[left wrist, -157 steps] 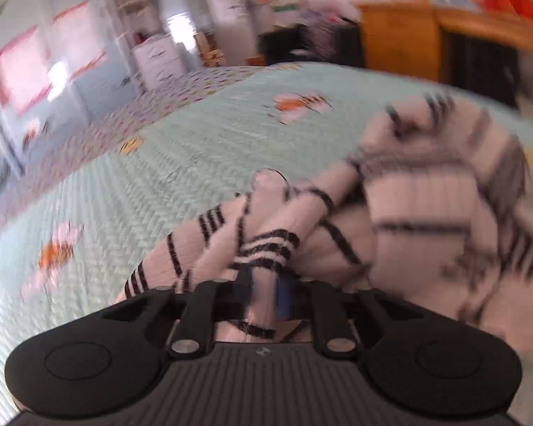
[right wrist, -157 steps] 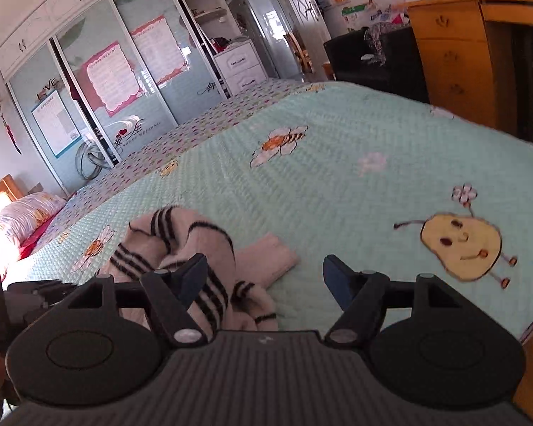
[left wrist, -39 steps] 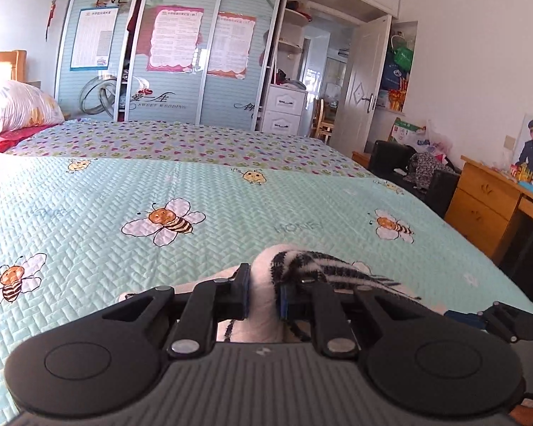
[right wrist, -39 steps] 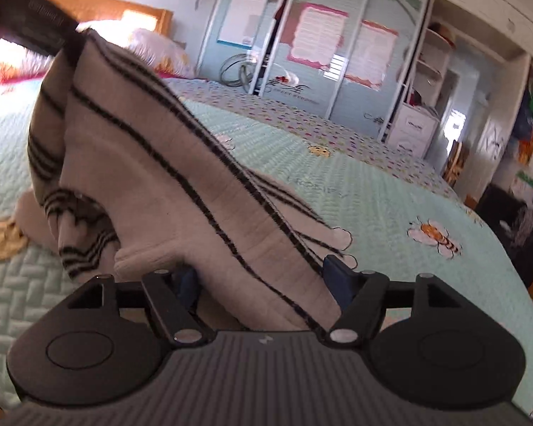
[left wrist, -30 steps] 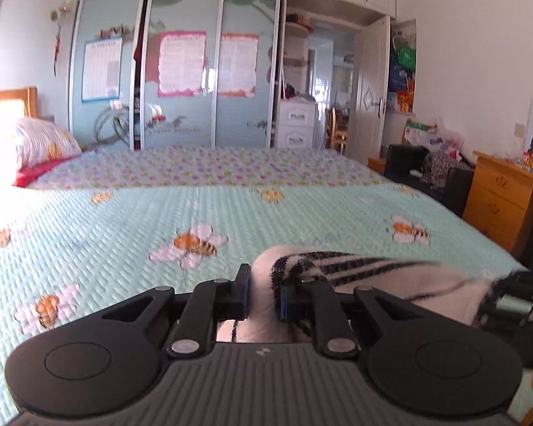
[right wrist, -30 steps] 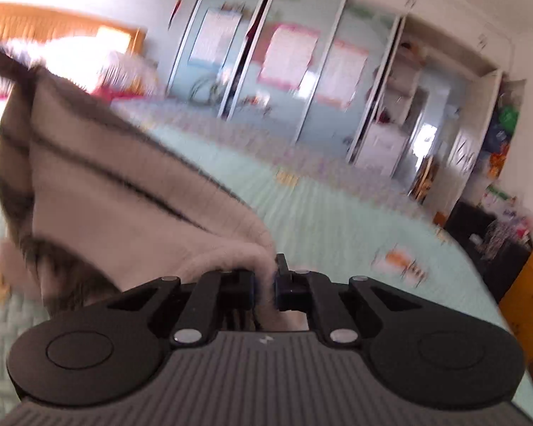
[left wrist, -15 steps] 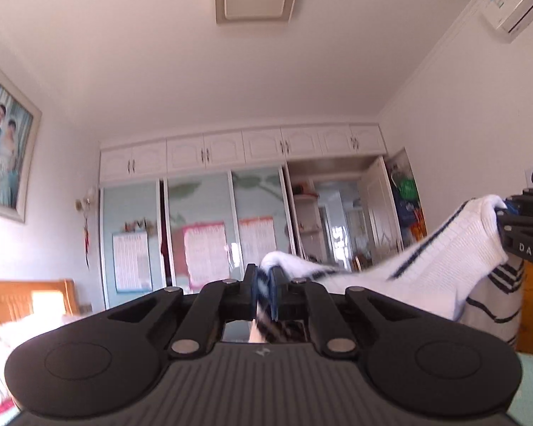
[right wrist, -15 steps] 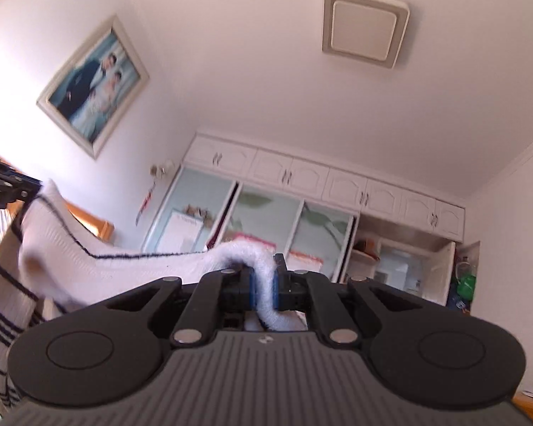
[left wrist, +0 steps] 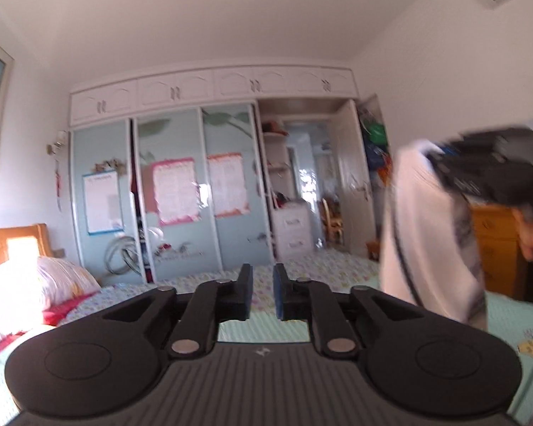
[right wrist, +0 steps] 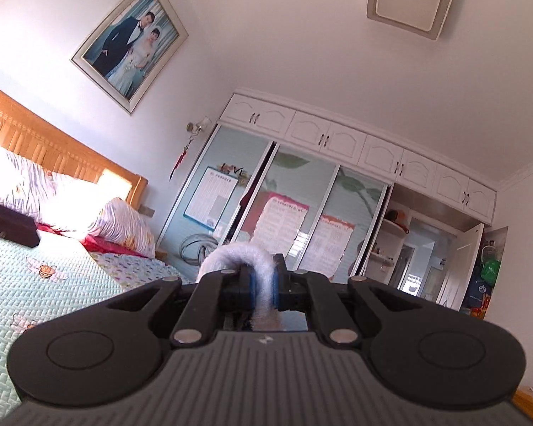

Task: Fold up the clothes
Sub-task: 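Lift the sweater high with both grippers, holding it hanging between them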

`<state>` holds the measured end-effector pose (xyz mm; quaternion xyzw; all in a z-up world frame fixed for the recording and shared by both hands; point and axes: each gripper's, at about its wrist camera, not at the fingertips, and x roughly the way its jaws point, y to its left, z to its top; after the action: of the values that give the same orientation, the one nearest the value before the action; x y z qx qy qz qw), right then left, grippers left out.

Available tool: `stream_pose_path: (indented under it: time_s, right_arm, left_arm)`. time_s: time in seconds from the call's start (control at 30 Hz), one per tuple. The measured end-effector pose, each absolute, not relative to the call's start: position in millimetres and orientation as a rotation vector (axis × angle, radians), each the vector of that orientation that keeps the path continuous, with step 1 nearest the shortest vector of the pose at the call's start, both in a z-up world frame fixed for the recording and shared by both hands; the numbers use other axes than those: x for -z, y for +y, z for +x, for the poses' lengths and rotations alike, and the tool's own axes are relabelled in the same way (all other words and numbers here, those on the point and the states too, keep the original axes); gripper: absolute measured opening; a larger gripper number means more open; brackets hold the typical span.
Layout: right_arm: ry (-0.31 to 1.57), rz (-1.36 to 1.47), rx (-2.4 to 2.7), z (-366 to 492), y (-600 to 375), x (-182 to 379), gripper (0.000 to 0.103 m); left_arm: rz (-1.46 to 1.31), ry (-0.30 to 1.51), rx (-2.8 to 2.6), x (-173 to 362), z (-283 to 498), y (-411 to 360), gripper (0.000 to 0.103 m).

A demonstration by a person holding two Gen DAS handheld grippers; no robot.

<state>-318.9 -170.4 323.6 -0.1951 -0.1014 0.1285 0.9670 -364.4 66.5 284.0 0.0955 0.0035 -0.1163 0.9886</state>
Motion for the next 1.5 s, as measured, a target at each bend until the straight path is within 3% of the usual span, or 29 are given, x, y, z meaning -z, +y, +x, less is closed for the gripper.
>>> stream_pose_path:
  time_s: [0.1,0.23,0.3,0.7,0.73,0.77,0.8,1.07,1.5]
  right_arm:
    - [-0.155,-0.361,-0.267,-315,-165,-318,0.008]
    - [-0.114,-0.337,-0.281,-316,-155,-315,0.008]
    - [-0.109,-0.342,-0.282,-322,-148,-315,0.008]
    - [-0.106,-0.294,-0.308,-352,-133,-326,0.009]
    - [-0.111,-0.296,-0.309,-355,-133,-326,0.009]
    - [-0.117,-0.304,-0.302,-357,-133,-325,0.009]
    - [-0.121,-0.312,-0.296,-359,-133,-325,0.009]
    - [-0.115,-0.316,-0.252,-353,-154,-314,0.009]
    - [-0.239,-0.358,-0.299,-371,-130,-339,0.009]
  left_arm:
    - [0.288,0.028,0.311,-248,-383,46,0.055]
    - [0.36,0.048,0.341,-218,-396,15,0.06]
    - [0.354,0.07,0.345,-208,-394,4,0.069]
    - [0.433,0.099,0.214,-154,-382,-24,0.071]
    - [0.416,0.114,0.213,-154,-378,-19,0.068]
    - [0.374,0.137,0.217,-157,-373,-10,0.043]
    - [0.333,0.159,0.22,-159,-369,-1,0.007]
    - [0.061,0.044,0.048,-241,-361,90,0.008]
    - [0.079,-0.243,-0.038,-359,-389,126,0.008]
